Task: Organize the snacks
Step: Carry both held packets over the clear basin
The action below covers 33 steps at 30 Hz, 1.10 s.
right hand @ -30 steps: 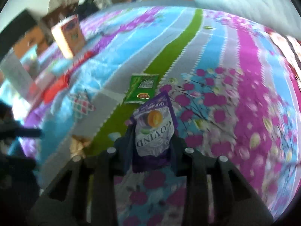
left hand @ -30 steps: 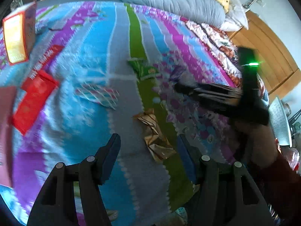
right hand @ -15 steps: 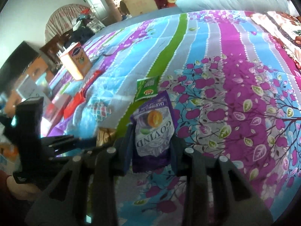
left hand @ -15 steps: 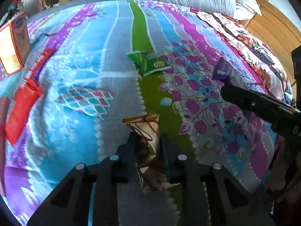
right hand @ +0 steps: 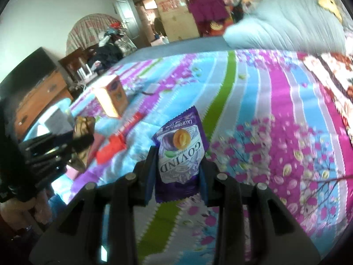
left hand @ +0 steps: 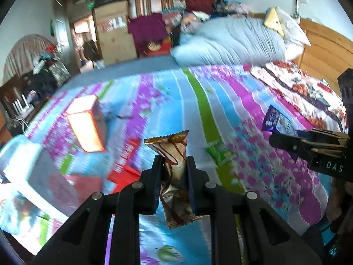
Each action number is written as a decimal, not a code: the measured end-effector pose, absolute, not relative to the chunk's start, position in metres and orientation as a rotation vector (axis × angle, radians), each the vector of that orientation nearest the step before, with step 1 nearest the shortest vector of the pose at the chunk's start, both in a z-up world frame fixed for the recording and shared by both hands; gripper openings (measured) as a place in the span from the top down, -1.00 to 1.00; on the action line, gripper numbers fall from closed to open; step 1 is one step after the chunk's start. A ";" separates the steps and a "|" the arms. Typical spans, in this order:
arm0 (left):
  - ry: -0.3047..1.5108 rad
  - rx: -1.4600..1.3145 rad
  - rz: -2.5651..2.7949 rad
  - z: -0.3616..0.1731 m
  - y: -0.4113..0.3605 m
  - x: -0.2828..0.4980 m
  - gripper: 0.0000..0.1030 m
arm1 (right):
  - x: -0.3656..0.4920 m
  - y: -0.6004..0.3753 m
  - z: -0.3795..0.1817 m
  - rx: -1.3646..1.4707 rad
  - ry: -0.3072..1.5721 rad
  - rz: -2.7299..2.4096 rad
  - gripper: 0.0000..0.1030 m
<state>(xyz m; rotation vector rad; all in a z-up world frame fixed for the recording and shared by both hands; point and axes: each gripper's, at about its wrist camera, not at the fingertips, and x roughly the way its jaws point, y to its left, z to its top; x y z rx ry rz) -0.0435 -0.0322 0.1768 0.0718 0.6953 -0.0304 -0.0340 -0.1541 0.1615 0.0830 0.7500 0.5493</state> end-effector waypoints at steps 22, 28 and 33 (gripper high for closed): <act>0.525 -0.093 0.188 0.263 0.119 -0.093 0.61 | -0.035 -0.004 0.279 -0.064 0.584 0.773 0.35; 0.488 -0.138 0.278 0.282 0.186 -0.108 0.61 | -0.030 0.056 0.301 -0.079 0.577 0.876 0.35; 0.470 -0.177 0.371 0.298 0.252 -0.123 0.61 | -0.027 0.102 0.318 -0.118 0.580 0.947 0.35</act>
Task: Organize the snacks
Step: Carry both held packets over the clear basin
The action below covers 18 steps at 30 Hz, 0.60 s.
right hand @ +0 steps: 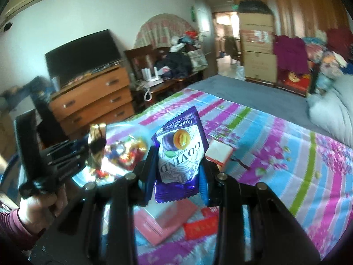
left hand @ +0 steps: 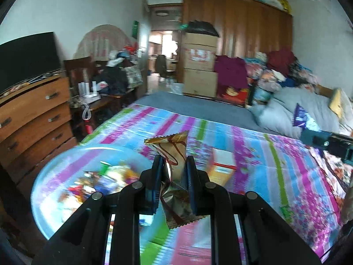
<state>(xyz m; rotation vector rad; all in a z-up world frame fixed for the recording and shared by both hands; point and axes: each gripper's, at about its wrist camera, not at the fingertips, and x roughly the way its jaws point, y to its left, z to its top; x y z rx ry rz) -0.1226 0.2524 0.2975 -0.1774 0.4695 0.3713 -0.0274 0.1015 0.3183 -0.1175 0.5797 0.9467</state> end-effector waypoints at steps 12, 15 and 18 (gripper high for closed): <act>0.479 -0.284 0.523 0.292 0.376 -0.146 0.61 | -0.028 0.227 0.337 -0.144 0.641 1.133 0.35; 0.491 -0.307 0.554 0.288 0.402 -0.151 0.61 | -0.029 0.256 0.330 -0.155 0.675 1.162 0.35; 0.520 -0.323 0.572 0.281 0.421 -0.152 0.61 | -0.028 0.280 0.319 -0.173 0.714 1.182 0.35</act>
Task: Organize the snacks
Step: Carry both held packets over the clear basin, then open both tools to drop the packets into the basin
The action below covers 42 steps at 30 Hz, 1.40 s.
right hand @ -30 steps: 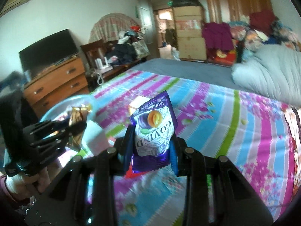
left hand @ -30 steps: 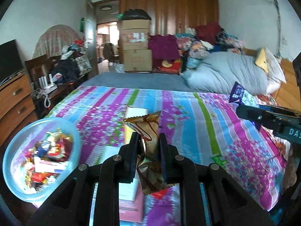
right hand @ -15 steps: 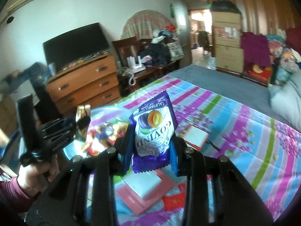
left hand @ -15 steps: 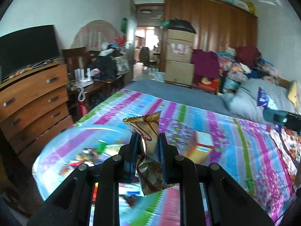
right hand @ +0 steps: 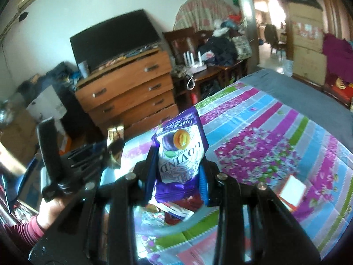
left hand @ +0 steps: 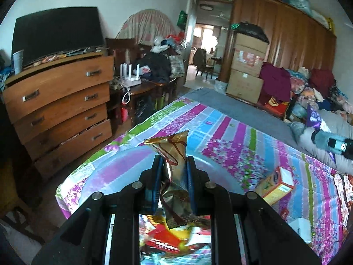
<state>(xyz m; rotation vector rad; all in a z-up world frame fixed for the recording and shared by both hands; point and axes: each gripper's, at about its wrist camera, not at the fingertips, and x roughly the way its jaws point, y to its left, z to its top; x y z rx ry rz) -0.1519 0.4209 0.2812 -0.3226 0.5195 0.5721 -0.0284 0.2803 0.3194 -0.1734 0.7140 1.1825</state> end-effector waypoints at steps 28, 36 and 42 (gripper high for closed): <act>0.642 -0.318 0.419 0.240 0.425 -0.119 0.28 | -0.035 0.352 0.280 -0.241 0.869 1.191 0.11; 0.630 -0.367 0.421 0.233 0.431 -0.127 0.04 | -0.034 0.345 0.277 -0.224 0.858 1.172 -0.07; 0.613 -0.370 0.433 0.237 0.430 -0.137 0.04 | -0.041 0.333 0.274 -0.201 0.850 1.179 -0.06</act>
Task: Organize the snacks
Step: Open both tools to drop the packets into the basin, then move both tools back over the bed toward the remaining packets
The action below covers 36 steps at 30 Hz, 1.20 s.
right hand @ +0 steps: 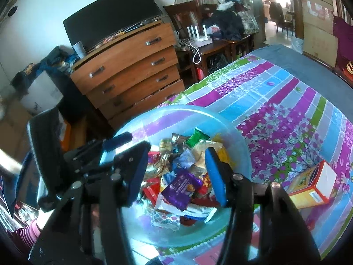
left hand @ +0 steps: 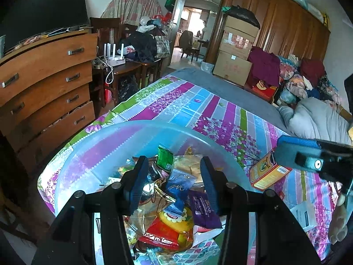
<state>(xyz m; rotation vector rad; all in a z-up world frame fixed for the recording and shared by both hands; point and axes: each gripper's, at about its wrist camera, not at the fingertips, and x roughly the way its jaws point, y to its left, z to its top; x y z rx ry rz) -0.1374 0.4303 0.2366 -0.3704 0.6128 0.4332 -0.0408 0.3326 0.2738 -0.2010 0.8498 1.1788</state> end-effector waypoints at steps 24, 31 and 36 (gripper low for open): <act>0.545 -0.062 0.429 0.267 0.290 -0.135 -0.40 | -0.119 0.098 0.210 -0.115 0.781 0.899 -0.34; 0.552 -0.016 0.390 0.275 0.250 -0.124 -0.40 | -0.116 0.058 0.205 -0.041 0.788 0.844 -0.35; 0.567 0.007 0.354 0.273 0.225 -0.115 -0.40 | -0.113 0.024 0.195 0.003 0.784 0.807 -0.35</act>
